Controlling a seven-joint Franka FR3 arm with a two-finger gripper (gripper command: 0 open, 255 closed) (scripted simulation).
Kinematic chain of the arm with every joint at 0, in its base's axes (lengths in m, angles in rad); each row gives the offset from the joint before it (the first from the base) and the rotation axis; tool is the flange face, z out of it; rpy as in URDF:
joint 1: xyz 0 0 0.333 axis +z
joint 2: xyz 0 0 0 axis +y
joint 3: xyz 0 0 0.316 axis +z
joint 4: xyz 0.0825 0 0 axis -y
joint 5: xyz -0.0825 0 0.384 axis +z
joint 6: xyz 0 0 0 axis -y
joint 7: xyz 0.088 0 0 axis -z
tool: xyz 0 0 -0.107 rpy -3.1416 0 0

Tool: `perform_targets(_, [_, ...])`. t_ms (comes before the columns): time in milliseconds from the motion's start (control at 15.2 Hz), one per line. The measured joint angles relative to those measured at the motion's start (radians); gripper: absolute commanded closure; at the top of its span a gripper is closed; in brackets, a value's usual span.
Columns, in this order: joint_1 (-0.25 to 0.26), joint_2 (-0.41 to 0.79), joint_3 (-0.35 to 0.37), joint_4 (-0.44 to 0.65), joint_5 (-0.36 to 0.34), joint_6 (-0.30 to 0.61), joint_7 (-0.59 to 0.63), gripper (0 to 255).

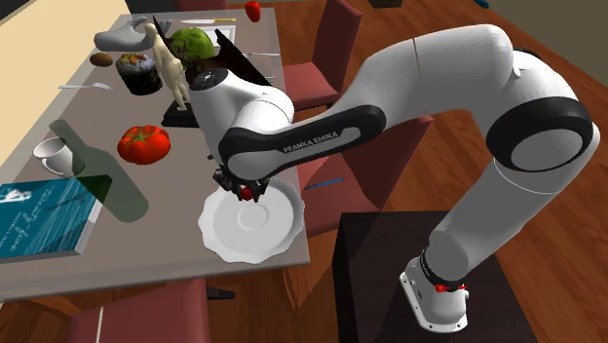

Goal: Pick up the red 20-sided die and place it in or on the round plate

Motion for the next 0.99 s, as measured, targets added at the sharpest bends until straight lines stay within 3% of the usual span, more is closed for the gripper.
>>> perform_targets(990, [0.015,0.066,-0.001,-0.102,-0.059,0.144,0.050,255])
